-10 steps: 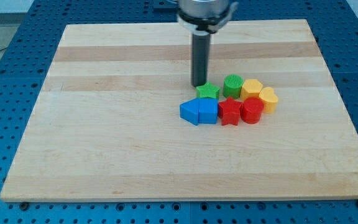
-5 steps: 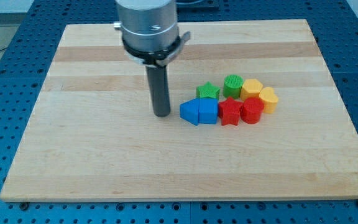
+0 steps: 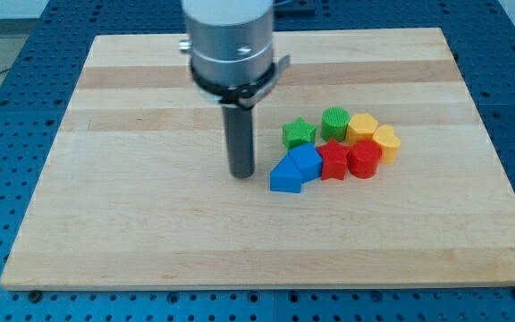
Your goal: Push the blue triangle to the left of the blue cube
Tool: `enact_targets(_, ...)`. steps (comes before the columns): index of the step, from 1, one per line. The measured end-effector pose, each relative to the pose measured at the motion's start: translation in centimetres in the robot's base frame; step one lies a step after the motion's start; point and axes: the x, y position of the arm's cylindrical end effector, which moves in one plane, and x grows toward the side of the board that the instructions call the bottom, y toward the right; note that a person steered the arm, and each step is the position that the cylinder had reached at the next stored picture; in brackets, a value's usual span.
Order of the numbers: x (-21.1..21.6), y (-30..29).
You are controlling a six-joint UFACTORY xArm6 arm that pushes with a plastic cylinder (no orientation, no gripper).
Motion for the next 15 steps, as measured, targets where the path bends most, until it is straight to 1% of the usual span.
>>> enact_targets(1,5.0,1.0)
enact_targets(2,6.3,9.3)
enact_targets(3,4.8,17.6)
enact_targets(4,2.2,25.8)
enact_targets(5,-0.7,28.9)
enact_targets(7,-2.1,27.8)
enact_targets(10,-2.4,24.5)
enact_targets(15,-2.8,21.9)
